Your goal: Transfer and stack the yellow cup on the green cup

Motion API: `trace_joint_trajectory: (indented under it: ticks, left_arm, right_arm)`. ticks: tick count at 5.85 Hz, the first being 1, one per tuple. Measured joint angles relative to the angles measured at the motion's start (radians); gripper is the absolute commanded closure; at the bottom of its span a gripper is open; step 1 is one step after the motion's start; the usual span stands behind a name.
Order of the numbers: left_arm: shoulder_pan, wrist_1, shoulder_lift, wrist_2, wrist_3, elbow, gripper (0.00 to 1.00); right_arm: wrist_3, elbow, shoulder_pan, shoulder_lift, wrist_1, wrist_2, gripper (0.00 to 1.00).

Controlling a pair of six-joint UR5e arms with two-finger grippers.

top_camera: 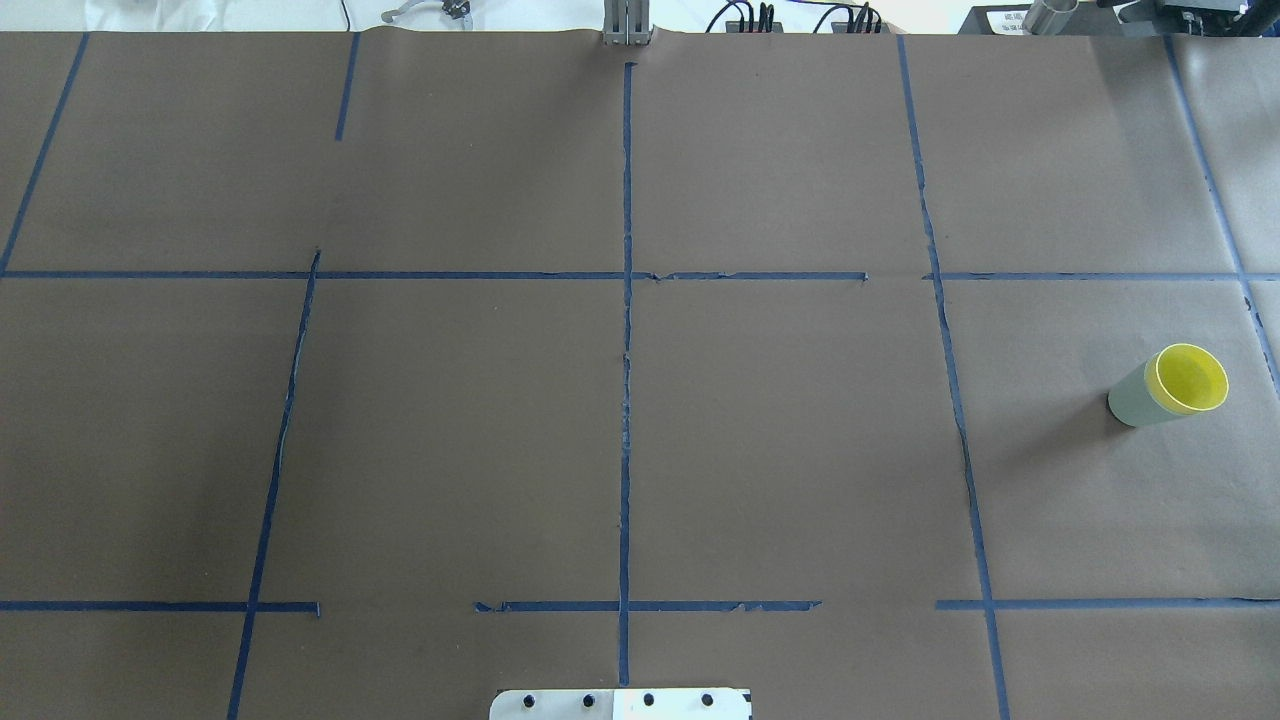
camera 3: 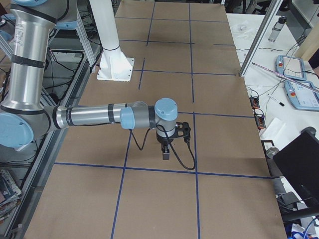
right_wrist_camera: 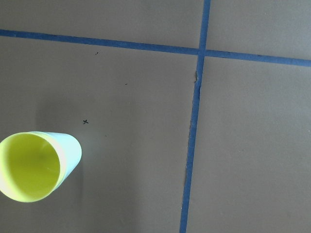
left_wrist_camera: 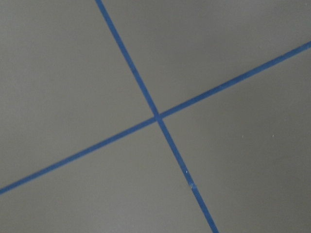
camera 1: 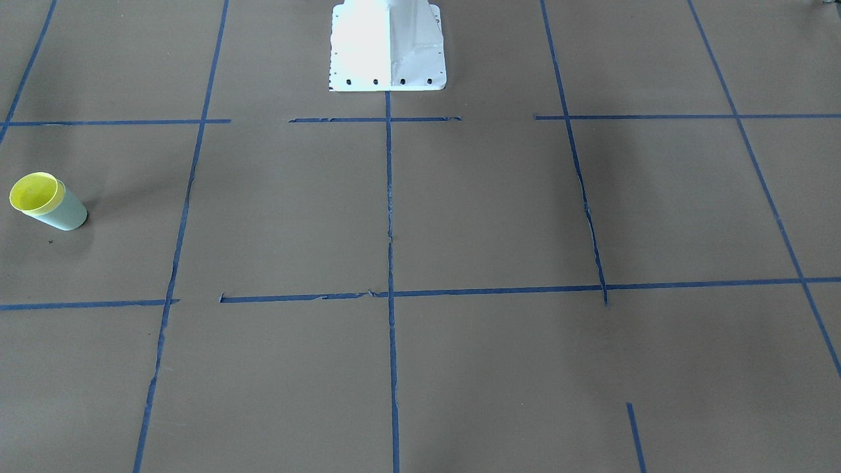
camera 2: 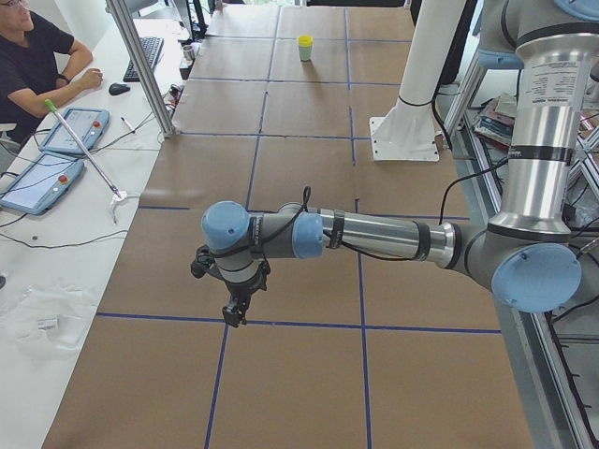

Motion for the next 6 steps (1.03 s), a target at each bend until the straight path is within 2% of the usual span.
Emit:
trace_joint_trajectory:
  ticks: [2, 5, 6]
  left_arm:
    - [-0.007, 0.015, 0.027, -0.002, -0.085, -0.005, 0.00]
    - [-0.008, 0.068, 0.045, -0.059, -0.099, -0.047, 0.00]
    - [-0.005, 0.069, 0.044, -0.063, -0.124, -0.060, 0.00]
  right_arm:
    - [-0.002, -0.027, 0.020, -0.017, 0.009, 0.039, 0.00]
    - [-0.007, -0.019, 0.070, -0.024, 0.006, 0.036, 0.00]
    - [-0.009, -0.014, 0.052, -0.023, 0.003, 0.034, 0.00]
